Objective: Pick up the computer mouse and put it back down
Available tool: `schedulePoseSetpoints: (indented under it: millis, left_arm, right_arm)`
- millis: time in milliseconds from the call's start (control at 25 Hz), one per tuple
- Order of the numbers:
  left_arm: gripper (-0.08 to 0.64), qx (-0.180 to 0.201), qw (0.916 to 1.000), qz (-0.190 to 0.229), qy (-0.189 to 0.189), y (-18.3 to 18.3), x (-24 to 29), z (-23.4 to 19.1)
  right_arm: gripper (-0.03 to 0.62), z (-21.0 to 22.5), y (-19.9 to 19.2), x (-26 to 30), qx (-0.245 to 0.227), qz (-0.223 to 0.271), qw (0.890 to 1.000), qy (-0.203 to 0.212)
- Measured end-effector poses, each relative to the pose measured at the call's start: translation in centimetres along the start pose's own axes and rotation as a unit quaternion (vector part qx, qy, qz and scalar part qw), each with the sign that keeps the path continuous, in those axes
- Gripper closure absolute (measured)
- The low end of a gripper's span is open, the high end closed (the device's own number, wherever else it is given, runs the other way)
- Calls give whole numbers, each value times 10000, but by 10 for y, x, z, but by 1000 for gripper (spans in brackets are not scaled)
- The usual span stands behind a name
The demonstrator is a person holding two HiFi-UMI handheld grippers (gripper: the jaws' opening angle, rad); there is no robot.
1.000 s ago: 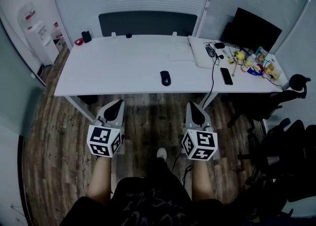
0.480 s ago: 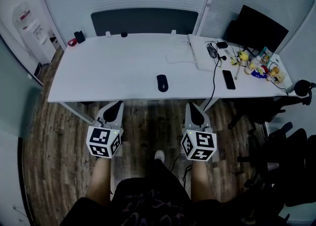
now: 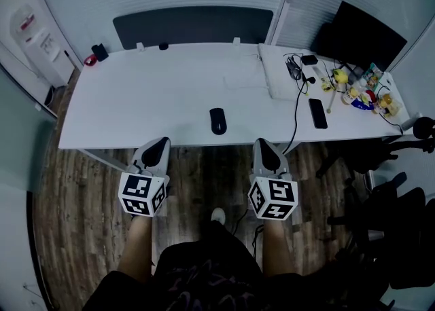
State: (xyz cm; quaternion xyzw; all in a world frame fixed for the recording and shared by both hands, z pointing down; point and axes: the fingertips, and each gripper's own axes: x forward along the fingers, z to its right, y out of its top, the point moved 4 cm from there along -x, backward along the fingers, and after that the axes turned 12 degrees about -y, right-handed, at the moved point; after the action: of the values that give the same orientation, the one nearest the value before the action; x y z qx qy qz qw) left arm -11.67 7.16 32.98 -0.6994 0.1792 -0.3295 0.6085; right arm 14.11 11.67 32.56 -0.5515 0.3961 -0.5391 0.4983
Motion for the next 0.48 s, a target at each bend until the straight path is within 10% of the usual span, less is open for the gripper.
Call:
schedulePoseSetpoints:
  millis: [480]
  left_arm:
    - [560, 14, 9999, -95, 74, 16, 68, -6]
  right_arm:
    - [583, 36, 9, 63, 68, -85, 9998, 141]
